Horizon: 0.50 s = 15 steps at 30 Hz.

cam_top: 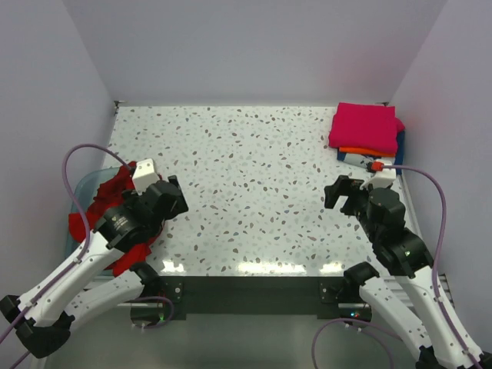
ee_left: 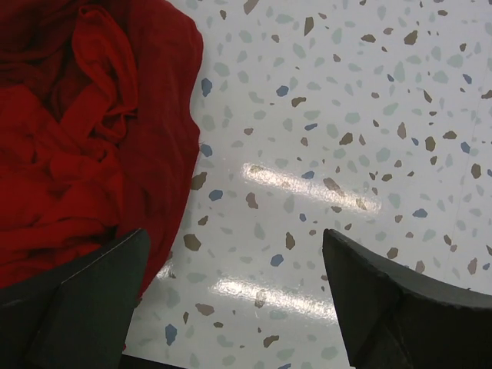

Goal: Fold and stack the t-shirts
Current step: Grab the tshirt from the pile

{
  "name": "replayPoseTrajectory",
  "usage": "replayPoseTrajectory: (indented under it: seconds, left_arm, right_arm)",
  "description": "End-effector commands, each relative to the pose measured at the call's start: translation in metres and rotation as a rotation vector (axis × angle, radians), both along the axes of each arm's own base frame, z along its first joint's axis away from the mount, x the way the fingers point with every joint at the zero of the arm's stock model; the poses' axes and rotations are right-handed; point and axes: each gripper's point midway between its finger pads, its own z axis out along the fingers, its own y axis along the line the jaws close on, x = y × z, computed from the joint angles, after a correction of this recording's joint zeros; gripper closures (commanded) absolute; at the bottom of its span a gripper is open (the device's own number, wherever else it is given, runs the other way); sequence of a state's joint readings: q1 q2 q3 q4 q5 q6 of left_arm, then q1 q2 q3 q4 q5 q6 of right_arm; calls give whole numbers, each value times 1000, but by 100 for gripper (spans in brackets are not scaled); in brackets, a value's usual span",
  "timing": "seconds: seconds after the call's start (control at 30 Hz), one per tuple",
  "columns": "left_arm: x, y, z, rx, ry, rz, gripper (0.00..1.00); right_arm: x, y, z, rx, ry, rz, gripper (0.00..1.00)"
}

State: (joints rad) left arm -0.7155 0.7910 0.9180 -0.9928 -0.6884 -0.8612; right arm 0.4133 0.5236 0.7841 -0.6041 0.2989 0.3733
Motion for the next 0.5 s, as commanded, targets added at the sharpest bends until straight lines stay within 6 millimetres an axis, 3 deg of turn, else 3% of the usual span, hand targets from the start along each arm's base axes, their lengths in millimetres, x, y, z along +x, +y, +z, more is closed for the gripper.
replayPoseTrajectory:
  seconds: [0.0, 0.13, 0.33, 0.47]
  left_arm:
    - [-1, 14, 1, 24, -5, 88, 0]
    - [5, 10, -4, 65, 25, 80, 0]
    - [25, -18, -1, -16, -53, -10, 0]
    - [42, 5, -11, -12, -9, 98, 0]
  right_arm:
    - [-1, -5, 14, -9, -21, -19, 1]
    - [0, -5, 11, -12, -8, -19, 1]
    - [3, -3, 2, -16, 20, -25, 1]
    - [8, -1, -2, -22, 36, -27, 1]
